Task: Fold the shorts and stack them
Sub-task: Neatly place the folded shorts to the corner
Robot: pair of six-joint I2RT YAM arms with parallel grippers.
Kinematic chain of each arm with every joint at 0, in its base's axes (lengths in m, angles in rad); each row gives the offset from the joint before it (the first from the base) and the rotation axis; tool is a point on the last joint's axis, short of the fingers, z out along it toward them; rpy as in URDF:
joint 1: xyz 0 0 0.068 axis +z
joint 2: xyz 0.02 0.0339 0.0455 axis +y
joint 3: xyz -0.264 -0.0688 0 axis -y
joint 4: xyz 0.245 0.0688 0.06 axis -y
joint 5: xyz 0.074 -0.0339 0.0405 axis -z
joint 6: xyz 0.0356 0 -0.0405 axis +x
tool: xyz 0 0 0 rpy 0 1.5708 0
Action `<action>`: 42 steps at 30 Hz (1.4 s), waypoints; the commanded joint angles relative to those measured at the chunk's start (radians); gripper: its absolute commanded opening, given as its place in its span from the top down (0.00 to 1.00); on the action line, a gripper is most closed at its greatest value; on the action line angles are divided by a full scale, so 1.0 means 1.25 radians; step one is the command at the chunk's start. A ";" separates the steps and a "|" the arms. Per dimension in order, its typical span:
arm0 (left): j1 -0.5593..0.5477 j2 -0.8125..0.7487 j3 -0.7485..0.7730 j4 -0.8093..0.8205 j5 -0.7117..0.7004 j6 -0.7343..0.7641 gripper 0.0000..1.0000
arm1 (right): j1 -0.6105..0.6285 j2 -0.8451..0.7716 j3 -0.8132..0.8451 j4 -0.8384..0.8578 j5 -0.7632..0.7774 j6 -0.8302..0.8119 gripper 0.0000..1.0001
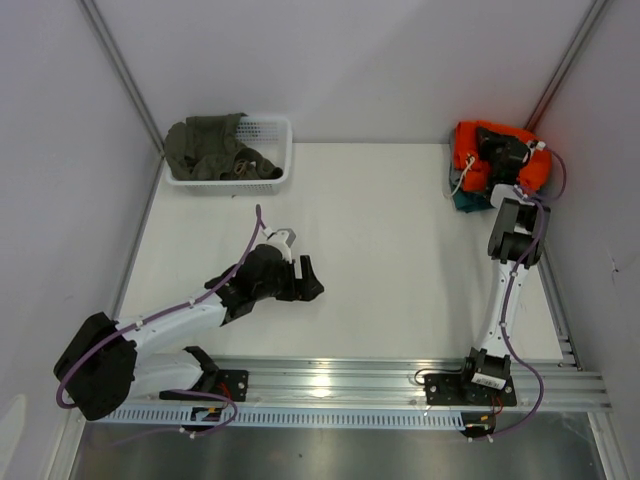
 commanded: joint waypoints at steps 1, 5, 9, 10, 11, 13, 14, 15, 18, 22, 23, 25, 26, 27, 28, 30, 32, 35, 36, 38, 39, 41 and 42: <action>-0.006 -0.010 0.034 -0.007 -0.019 0.017 0.14 | 0.011 0.056 0.024 -0.084 0.049 0.030 0.82; -0.006 -0.009 0.034 -0.004 -0.019 0.016 0.13 | 0.010 -0.020 -0.149 -0.007 0.067 0.044 0.82; -0.006 -0.005 0.028 0.005 -0.012 0.012 0.13 | -0.002 -0.106 -0.190 -0.037 0.076 -0.005 0.82; -0.006 -0.006 0.029 0.007 -0.009 0.012 0.13 | -0.005 -0.118 -0.186 -0.102 0.077 -0.006 0.81; -0.006 -0.008 0.025 0.009 -0.007 0.012 0.13 | -0.007 -0.132 -0.186 -0.109 0.078 -0.008 0.81; -0.006 -0.011 0.023 0.013 -0.005 0.009 0.13 | -0.009 -0.157 -0.167 -0.127 0.071 -0.009 0.78; -0.006 -0.012 0.023 0.013 -0.004 0.009 0.13 | -0.011 -0.160 -0.148 -0.141 0.070 -0.011 0.76; -0.006 -0.017 0.024 0.012 -0.004 0.007 0.13 | -0.011 -0.157 -0.125 -0.152 0.056 -0.015 0.74; -0.006 -0.044 0.016 0.009 -0.008 0.006 0.13 | -0.012 -0.142 -0.034 -0.200 0.039 -0.015 0.70; -0.006 -0.079 -0.001 -0.013 -0.025 0.007 0.12 | -0.021 -0.161 -0.013 -0.238 0.031 -0.004 0.69; -0.006 -0.084 -0.001 -0.015 -0.026 0.006 0.12 | -0.021 -0.171 -0.025 -0.250 0.036 -0.005 0.69; -0.006 -0.091 -0.007 -0.012 -0.025 0.005 0.12 | -0.022 -0.208 -0.048 -0.288 0.044 -0.013 0.69; -0.006 -0.091 -0.007 -0.011 -0.024 0.003 0.12 | -0.022 -0.222 -0.078 -0.306 0.062 -0.011 0.69; -0.006 -0.090 -0.007 -0.011 -0.023 0.002 0.12 | -0.022 -0.238 -0.097 -0.316 0.068 -0.006 0.69; -0.006 -0.089 -0.007 -0.009 -0.020 0.003 0.12 | -0.023 -0.253 -0.120 -0.315 0.073 -0.005 0.69; -0.006 -0.089 -0.005 -0.007 -0.017 0.003 0.12 | -0.024 -0.287 -0.164 -0.324 0.095 -0.005 0.68; -0.006 -0.091 -0.010 -0.007 -0.016 0.003 0.12 | -0.028 -0.297 -0.175 -0.342 0.110 -0.010 0.68; -0.006 -0.101 -0.014 -0.005 -0.016 0.002 0.12 | -0.039 -0.280 -0.181 -0.369 0.093 -0.009 0.68; -0.006 -0.103 -0.020 -0.001 -0.014 0.001 0.12 | -0.040 -0.278 -0.197 -0.385 0.088 -0.005 0.68; -0.006 -0.107 -0.021 0.000 -0.013 0.000 0.12 | -0.044 -0.290 -0.229 -0.394 0.093 0.005 0.68; -0.006 -0.107 -0.023 0.004 -0.010 -0.002 0.12 | -0.043 -0.298 -0.248 -0.404 0.101 0.005 0.68; -0.006 -0.107 -0.025 0.005 -0.009 -0.003 0.12 | -0.043 -0.319 -0.305 -0.423 0.137 -0.011 0.68; -0.006 -0.107 -0.025 0.006 -0.007 -0.003 0.12 | -0.043 -0.338 -0.321 -0.441 0.147 -0.017 0.67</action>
